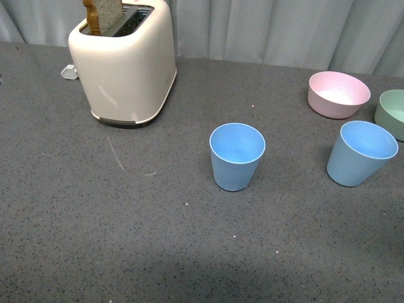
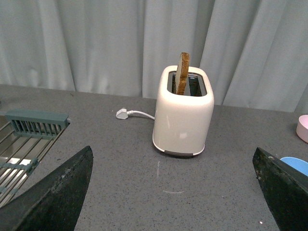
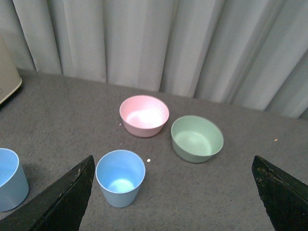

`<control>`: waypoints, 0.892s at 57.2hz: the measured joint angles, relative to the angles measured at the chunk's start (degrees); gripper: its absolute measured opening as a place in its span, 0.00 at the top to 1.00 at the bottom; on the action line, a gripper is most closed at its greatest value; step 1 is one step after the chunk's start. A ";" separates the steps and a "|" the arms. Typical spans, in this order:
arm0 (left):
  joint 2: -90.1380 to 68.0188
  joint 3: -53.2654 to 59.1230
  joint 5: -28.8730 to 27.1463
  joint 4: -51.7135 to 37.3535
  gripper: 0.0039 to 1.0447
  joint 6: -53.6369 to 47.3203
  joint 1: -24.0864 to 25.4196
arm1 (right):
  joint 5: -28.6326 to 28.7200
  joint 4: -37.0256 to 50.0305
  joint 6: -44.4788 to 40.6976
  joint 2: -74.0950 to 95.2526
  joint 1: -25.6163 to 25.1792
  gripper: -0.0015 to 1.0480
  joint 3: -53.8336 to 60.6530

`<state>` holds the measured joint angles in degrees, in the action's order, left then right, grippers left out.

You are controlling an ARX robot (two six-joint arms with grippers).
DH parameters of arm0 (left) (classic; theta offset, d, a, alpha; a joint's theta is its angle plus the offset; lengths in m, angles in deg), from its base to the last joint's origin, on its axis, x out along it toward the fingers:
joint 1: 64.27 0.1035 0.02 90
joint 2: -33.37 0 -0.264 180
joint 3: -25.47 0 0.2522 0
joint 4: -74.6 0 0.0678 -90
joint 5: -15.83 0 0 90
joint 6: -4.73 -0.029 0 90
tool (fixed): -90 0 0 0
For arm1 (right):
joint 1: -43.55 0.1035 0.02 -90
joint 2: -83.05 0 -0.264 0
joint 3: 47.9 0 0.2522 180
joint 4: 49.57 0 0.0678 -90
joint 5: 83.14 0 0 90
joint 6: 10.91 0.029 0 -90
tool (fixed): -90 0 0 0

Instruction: Stack blue cups with both arms

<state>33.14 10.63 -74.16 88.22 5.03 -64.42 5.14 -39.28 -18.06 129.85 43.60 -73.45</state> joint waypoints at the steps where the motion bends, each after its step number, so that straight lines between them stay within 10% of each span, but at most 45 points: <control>1: 0.00 0.00 0.00 0.02 0.06 0.00 0.00 | 0.26 0.59 0.79 4.55 0.04 0.09 -1.81; 51: 0.00 0.00 0.00 0.00 0.06 0.00 0.00 | -1.42 -24.15 21.90 64.04 1.77 0.09 -43.08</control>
<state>33.14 10.63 -74.16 88.22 5.03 -64.42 3.72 -63.43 3.84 193.89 45.37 -116.53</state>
